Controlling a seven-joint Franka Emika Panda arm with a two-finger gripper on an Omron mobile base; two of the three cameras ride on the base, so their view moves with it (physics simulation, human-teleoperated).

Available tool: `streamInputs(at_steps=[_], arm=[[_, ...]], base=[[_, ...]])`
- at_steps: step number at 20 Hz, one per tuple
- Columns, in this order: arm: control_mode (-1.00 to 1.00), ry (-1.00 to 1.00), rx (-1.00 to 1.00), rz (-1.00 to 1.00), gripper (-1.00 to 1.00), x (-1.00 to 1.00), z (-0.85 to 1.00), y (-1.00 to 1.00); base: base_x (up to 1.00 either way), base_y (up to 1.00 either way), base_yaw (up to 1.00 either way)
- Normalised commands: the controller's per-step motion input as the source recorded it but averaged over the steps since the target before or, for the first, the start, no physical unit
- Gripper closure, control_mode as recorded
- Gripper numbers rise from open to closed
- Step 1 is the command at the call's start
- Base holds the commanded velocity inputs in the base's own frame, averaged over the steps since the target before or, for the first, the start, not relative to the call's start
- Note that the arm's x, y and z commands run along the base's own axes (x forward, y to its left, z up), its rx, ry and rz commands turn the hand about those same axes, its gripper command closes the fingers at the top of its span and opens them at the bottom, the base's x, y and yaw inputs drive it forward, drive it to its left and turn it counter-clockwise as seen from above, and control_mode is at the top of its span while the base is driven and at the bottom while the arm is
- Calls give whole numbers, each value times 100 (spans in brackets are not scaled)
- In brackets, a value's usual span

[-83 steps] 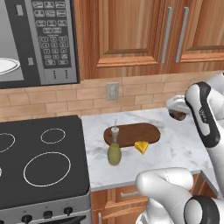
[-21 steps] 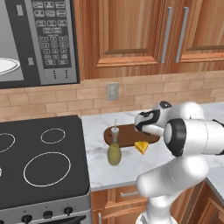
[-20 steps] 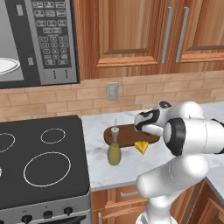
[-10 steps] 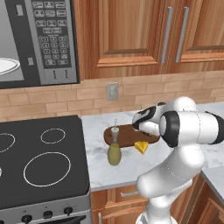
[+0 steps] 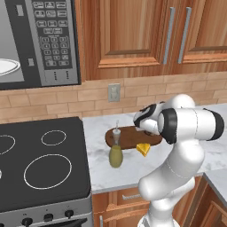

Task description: Retrieve the reheated potato from the microwave, then place the potato, cheese, and condiment on the cutting board.

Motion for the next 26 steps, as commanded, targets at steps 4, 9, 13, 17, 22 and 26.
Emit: streamInputs(at_steps=[4,9,13,17,22,26], arm=[[-100,0,0,0,-100,-15,-31,-5],[-100,0,0,0,-100,-14,-22,-2],[-100,0,1,0,-100,-5,-2,0],[-100,0,1,0,-100,-5,11,-2],[-100,-1,0,-3,-100,-4,14,-1],[-100,-4,0,-5,-100,-24,20,-8]], base=[[0,0,0],[0,0,0],[0,0,0],[0,0,0],[0,0,0],[0,0,0]])
